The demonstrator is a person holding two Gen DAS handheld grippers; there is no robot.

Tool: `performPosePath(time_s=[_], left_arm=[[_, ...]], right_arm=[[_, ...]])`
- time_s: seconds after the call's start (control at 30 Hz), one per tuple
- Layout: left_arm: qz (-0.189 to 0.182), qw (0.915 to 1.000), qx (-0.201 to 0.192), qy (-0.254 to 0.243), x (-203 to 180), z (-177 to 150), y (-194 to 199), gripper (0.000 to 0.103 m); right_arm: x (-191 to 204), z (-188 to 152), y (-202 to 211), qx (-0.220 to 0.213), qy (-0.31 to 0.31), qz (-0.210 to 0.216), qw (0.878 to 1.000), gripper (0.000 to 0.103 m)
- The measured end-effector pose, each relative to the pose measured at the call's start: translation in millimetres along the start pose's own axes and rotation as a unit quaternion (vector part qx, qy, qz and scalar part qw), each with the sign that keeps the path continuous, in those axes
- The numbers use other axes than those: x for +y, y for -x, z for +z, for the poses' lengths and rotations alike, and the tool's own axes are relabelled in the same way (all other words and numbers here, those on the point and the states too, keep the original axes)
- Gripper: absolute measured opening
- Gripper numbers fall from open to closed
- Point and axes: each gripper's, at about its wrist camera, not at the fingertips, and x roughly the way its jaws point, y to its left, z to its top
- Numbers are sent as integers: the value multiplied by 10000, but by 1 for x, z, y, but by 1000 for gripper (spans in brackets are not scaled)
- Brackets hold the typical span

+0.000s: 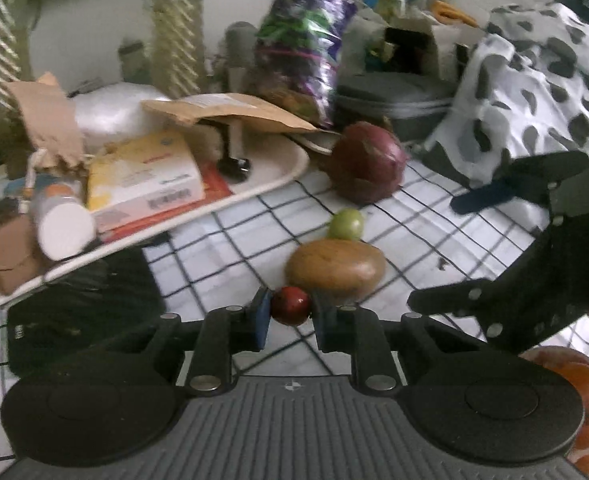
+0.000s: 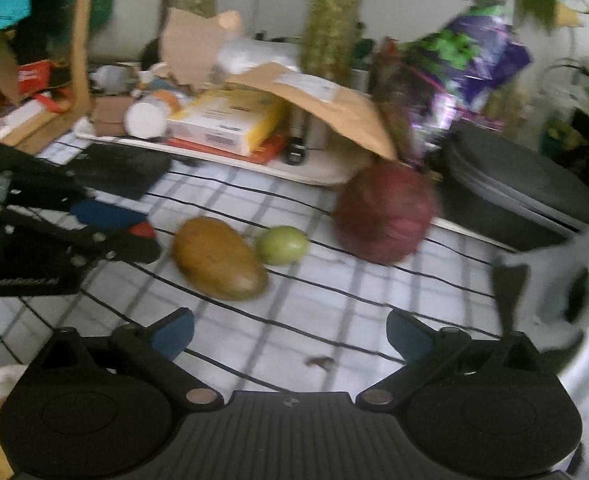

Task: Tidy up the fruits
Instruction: 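Grasp the small red fruit with the left gripper while the right gripper grasps the brown mango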

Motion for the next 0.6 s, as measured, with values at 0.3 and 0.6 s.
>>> performPosePath(time_s=[0.3,0.6], left_arm=[[117,9994,-111,293,19,4,8,21],[205,9991,-132,357,27,3,10,21]], right_arm=[[12,20,-31,48,186,467,9987,74],[28,31,-52,138,314,799,9962,55]])
